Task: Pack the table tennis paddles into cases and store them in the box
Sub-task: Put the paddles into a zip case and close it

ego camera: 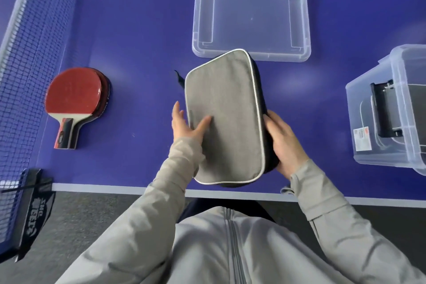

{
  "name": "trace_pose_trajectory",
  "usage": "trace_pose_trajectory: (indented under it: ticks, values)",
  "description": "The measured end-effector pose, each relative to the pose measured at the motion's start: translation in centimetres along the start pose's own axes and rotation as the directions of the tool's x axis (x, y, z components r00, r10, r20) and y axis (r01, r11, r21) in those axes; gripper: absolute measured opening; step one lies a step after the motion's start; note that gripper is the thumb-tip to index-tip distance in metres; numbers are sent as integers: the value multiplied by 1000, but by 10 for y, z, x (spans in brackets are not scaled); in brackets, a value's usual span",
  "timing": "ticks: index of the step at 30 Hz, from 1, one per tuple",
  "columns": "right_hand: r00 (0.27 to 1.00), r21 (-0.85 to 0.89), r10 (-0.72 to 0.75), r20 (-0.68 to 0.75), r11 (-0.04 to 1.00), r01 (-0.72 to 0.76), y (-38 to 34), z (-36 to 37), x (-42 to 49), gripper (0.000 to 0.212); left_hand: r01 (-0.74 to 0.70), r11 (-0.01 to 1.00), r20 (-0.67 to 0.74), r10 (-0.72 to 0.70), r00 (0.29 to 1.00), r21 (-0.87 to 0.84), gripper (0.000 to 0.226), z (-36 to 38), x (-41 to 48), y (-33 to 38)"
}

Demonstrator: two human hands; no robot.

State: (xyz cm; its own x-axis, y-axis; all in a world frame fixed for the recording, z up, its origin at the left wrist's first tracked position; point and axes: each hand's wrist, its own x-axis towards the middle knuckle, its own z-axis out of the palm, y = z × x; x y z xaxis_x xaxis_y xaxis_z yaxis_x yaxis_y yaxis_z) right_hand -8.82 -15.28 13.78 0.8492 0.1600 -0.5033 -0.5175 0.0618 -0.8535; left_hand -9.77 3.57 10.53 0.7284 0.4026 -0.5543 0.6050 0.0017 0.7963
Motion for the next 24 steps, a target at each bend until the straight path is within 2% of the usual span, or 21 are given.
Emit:
trace_pose_trajectory:
  ticks: [2, 4, 6, 9, 13, 15, 17, 19, 21, 24]
  values:
    - [986, -147, -147, -75, 980, 134, 4, 10, -6, 17, -116, 985, 100, 104, 990, 125, 73, 17, -14, 8]
    - [968, -295, -241, -72, 932, 210, 7, 20, -12, 19, -120, 990, 216, 102, 971, 69, 60, 36, -30, 17]
    - [962, -308, -265, -58, 922, 235, 8, 28, -18, 23, -22, 996, 278, 44, 960, -82, 68, 47, -42, 27]
    - [959, -295, -283, -36, 919, 260, 8, 34, -25, 26, -29, 997, 316, 50, 948, -73, 82, 45, -48, 32]
    - [963, -316, -271, 1, 913, 257, 11, 27, -24, 24, -87, 989, 364, 125, 923, -119, 55, 25, -44, 29]
    - [957, -368, -289, -26, 893, 260, 12, 15, -21, 27, -130, 981, 320, 170, 932, -142, 29, 8, -34, 25]
    - [952, -374, -294, -84, 895, 244, 14, -3, -16, 28, -153, 981, 180, 174, 968, -123, 20, -19, -19, 17]
    - [957, -294, -244, -155, 937, 191, 19, -25, -9, 31, -140, 990, 47, 141, 989, -34, 26, -50, -1, 6]
    - [967, -202, -142, -212, 974, 99, 28, -47, 1, 36, -94, 992, -11, 95, 995, 87, 37, -75, 16, -10]
    - [955, -196, 2, -298, 979, -63, 51, -71, 18, 33, 3, 994, -82, 6, 997, 111, 42, -97, 37, -31]
